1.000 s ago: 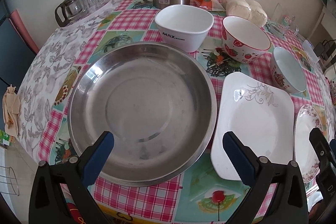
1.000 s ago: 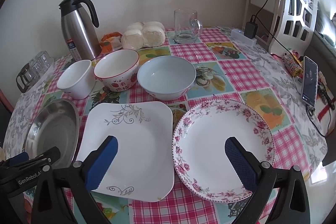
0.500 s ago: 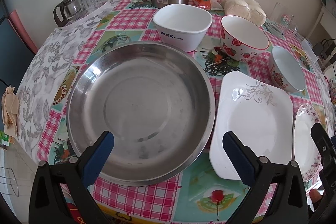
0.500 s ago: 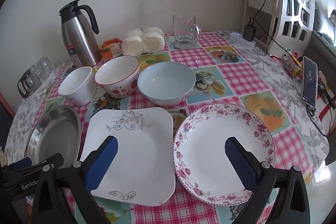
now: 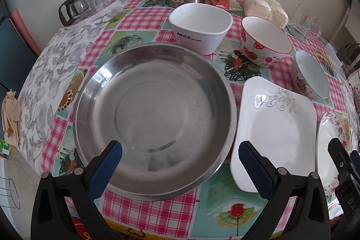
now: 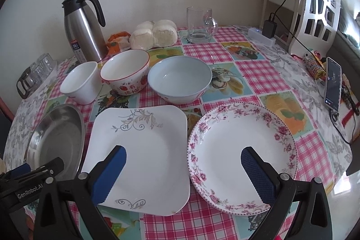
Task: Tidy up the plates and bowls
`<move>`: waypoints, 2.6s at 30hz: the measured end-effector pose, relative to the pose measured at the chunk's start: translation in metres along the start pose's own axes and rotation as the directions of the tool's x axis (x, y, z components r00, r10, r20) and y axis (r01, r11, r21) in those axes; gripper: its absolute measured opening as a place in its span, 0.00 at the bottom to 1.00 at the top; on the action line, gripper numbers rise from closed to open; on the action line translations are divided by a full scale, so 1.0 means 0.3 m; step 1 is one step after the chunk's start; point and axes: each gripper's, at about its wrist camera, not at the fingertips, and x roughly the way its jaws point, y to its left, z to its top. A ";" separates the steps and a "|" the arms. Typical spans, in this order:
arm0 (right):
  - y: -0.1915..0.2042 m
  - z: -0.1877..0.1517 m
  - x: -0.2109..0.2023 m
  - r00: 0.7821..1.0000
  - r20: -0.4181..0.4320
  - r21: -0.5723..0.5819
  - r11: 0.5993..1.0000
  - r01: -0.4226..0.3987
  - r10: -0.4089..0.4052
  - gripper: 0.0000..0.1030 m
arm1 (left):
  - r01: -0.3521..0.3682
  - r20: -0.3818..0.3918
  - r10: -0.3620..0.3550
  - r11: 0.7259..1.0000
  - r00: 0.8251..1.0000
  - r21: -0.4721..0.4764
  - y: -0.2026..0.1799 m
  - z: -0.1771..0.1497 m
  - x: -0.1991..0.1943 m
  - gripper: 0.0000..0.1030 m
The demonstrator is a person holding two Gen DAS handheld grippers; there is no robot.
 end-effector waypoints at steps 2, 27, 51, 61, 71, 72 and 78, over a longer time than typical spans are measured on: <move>0.014 -0.001 0.001 1.000 -0.002 -0.007 1.000 0.001 -0.001 1.00 | 0.000 -0.005 0.000 1.000 1.000 -0.011 0.017 0.002 0.005 1.00; 0.370 -0.008 0.086 0.982 -0.052 -0.177 0.966 -0.188 0.181 1.00 | 0.096 0.022 -0.096 0.895 0.995 -0.436 0.448 0.023 0.117 1.00; 0.613 0.041 0.261 0.970 -0.091 -0.375 0.895 -0.243 0.225 0.71 | -0.040 -0.095 -0.001 0.905 0.995 -0.423 0.524 0.042 0.254 0.77; 0.653 0.054 0.315 0.965 -0.119 -0.398 0.880 -0.261 0.232 0.50 | -0.109 -0.108 0.072 0.915 0.991 -0.388 0.537 0.058 0.257 0.61; 0.632 0.045 0.332 0.945 -0.173 -0.320 0.892 -0.320 0.278 0.30 | -0.136 -0.118 0.095 0.901 0.988 -0.413 0.557 0.051 0.266 0.60; 0.631 0.041 0.330 0.940 -0.181 -0.318 0.888 -0.333 0.288 0.29 | -0.136 -0.117 0.095 0.897 0.989 -0.421 0.567 0.045 0.261 0.58; 0.647 0.010 0.323 0.930 -0.211 -0.341 0.869 -0.360 0.302 0.25 | -0.131 -0.102 0.094 0.885 0.990 -0.447 0.599 0.033 0.255 0.51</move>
